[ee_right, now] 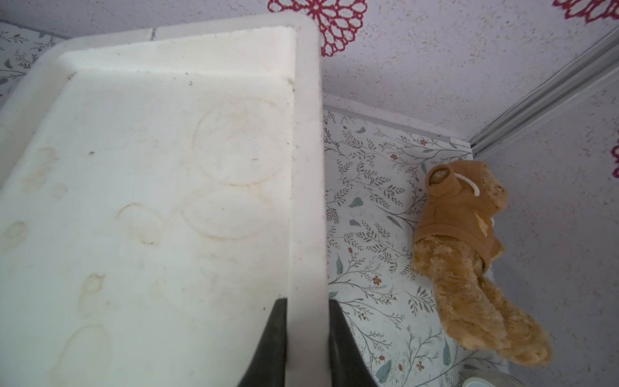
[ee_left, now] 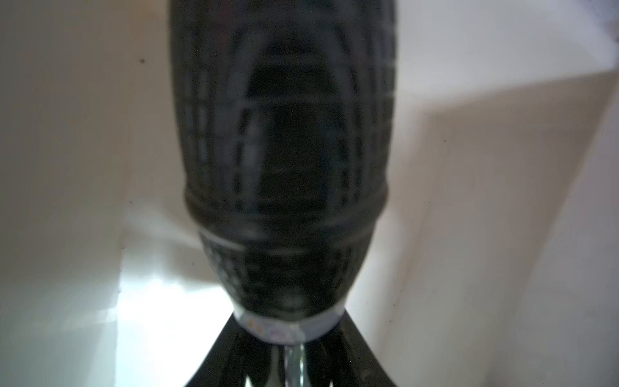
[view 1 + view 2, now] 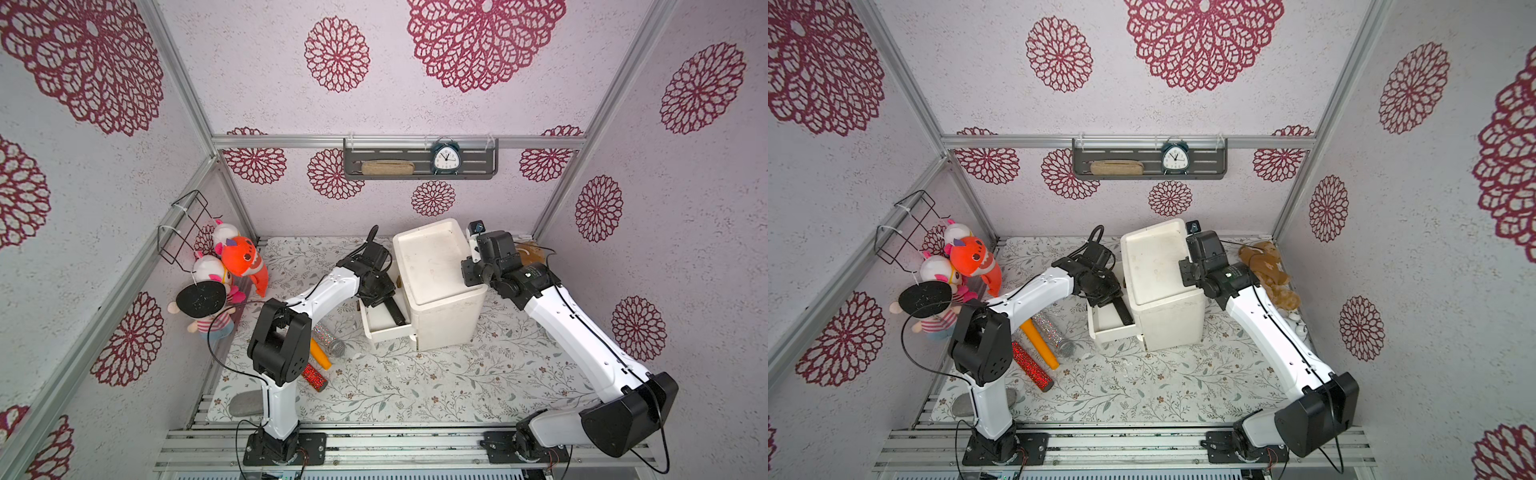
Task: Take the microphone out of the drawer
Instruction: Pick up the microphone from the drawer, then place the microphone at the center of the board.
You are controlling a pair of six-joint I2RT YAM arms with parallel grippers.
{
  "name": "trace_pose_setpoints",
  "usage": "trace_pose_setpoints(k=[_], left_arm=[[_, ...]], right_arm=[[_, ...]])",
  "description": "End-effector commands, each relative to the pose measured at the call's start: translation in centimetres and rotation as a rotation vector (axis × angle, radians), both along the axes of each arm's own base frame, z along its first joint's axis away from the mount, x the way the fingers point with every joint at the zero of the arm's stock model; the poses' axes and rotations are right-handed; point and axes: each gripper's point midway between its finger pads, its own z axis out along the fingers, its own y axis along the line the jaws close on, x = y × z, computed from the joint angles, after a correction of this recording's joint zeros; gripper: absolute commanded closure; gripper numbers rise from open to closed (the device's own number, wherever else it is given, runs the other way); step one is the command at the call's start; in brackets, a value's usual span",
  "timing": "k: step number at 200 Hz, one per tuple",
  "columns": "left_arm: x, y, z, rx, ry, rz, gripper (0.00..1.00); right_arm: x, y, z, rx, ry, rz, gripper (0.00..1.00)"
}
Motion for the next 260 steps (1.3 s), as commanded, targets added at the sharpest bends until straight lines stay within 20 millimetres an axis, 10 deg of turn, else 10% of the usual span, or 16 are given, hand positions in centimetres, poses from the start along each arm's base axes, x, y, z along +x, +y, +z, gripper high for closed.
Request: trace_pose_setpoints(k=[1, 141, 260], left_arm=[[0.8, 0.4, 3.8, 0.016, -0.124, -0.039, 1.0], [1.2, 3.7, 8.7, -0.014, -0.24, -0.028, 1.0], [-0.4, 15.6, 10.3, -0.033, -0.224, 0.124, 1.0]], right_arm=[[1.1, -0.8, 10.4, 0.117, -0.358, -0.048, 1.0], [1.4, -0.6, 10.0, 0.105, -0.349, -0.046, 1.0], [1.9, -0.2, 9.1, 0.103, -0.33, -0.039, 1.0]])
